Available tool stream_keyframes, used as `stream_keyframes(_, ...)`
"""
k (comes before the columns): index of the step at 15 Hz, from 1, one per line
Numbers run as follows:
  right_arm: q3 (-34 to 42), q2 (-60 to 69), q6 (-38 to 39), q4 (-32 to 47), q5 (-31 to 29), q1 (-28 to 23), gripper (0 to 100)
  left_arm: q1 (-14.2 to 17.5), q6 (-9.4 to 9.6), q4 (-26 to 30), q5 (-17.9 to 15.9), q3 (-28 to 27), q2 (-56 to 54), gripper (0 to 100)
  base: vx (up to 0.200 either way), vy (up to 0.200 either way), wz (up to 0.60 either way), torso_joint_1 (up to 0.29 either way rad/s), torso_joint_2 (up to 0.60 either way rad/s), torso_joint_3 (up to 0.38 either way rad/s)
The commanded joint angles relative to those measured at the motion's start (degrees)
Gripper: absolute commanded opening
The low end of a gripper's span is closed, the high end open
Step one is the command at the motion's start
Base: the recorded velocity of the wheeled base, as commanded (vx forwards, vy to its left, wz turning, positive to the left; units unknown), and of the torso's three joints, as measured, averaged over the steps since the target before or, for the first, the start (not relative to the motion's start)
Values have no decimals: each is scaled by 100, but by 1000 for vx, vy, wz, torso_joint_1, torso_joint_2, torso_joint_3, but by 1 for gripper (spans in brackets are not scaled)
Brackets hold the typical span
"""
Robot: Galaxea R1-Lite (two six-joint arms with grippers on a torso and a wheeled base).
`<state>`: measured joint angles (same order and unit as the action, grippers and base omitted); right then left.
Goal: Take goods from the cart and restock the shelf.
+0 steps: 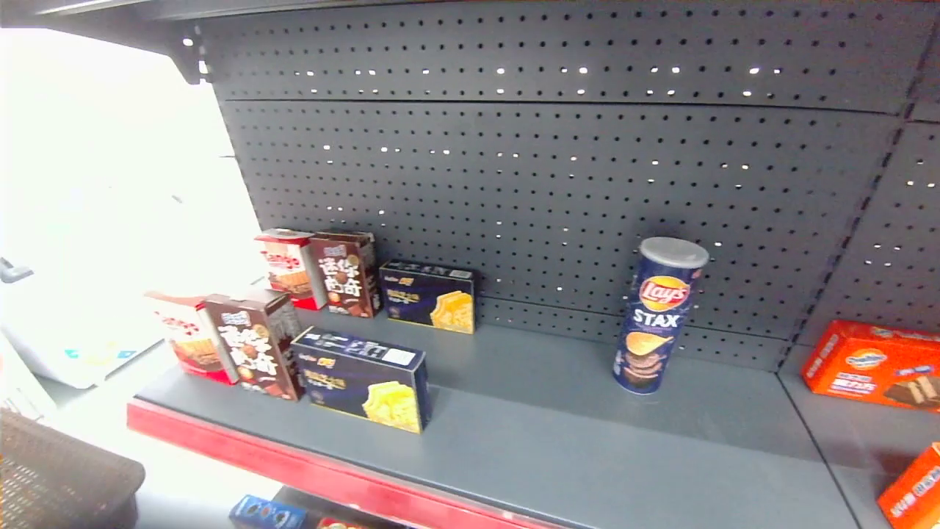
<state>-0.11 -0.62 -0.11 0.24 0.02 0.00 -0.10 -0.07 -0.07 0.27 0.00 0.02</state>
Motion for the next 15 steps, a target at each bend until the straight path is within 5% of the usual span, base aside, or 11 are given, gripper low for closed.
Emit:
stream_keyframes(1,2,-8,2,2,-2,0,100,1,-1,-1,0,0,-2,100,0,0,600,2,2,2)
stream_keyframes(11,2,-8,2,2,-2,0,100,1,7,-1,-9,0,-2,100,0,0,600,3,2,3)
stream_keyframes(15,2,-8,2,2,-2,9,100,1,25,-1,-36,0,-2,100,0,0,0,0,0,0)
